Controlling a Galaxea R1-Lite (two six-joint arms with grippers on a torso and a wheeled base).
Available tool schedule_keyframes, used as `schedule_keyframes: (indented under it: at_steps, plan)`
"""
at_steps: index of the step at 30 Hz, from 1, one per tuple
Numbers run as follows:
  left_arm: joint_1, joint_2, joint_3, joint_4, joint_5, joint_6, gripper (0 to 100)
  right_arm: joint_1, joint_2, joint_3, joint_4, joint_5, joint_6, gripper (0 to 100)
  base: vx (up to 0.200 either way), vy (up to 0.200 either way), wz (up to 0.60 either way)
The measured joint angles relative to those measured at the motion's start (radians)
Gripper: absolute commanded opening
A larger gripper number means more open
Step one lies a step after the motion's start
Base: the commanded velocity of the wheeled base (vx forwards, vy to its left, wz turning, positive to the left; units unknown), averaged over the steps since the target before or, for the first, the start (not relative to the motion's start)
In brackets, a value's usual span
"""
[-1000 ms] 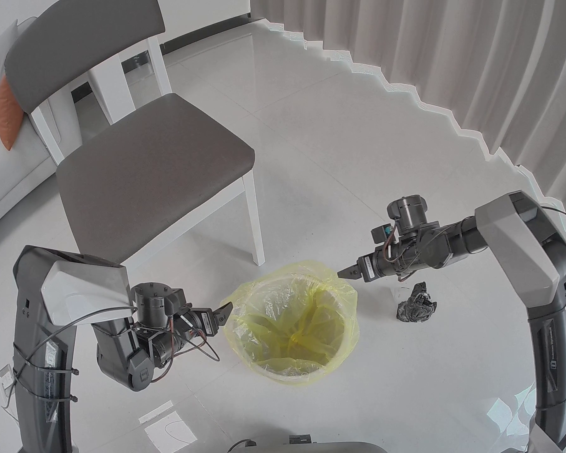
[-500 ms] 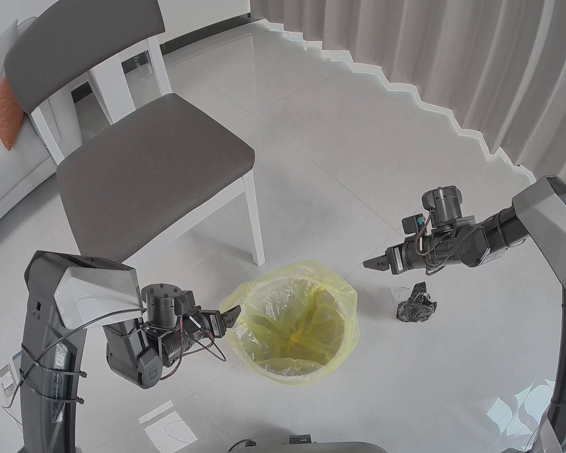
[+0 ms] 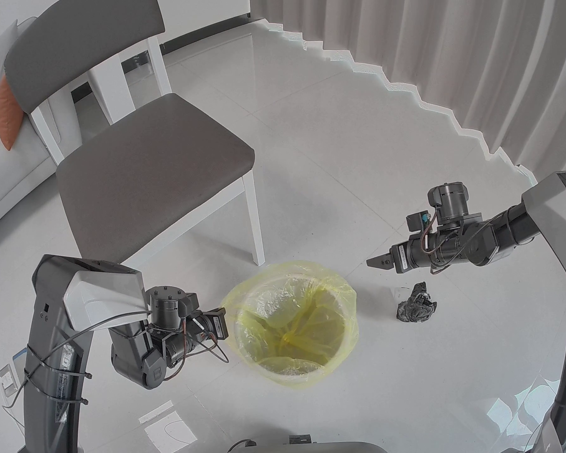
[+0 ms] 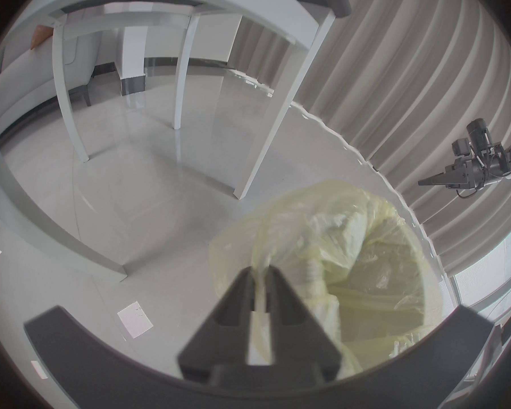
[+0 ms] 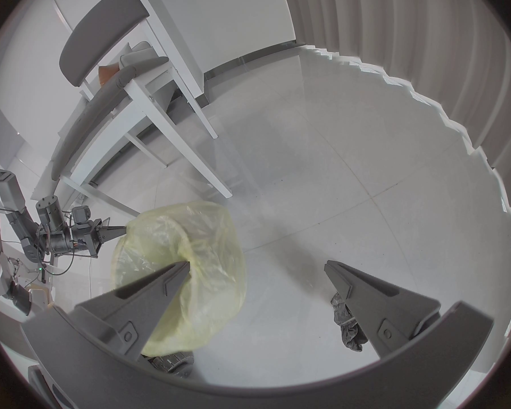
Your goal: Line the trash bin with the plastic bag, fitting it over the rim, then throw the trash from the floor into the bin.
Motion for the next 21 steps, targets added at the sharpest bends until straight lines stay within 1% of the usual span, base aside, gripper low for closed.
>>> schedule_keyframes:
  at_steps: [8, 15, 18, 21]
  plan:
    - [-0.003, -0.002, 0.012, -0.001, 0.003, -0.016, 0, 0.0, -0.008, 0.037, -0.001, 0.0, -0.018, 100, 0.0, 0.0, 0.0]
    - [-0.017, 0.037, -0.028, 0.011, 0.003, -0.016, 0, 0.003, -0.008, 0.07, -0.002, 0.0, -0.033, 100, 0.0, 0.0, 0.0]
    - [-0.023, 0.055, -0.058, 0.052, 0.002, -0.017, 0, 0.003, -0.006, 0.083, -0.001, 0.0, -0.037, 100, 0.0, 0.0, 0.0]
    - [-0.024, 0.061, -0.077, 0.127, 0.007, -0.015, 0, 0.003, -0.003, 0.09, -0.001, 0.0, -0.037, 100, 0.0, 0.0, 0.0]
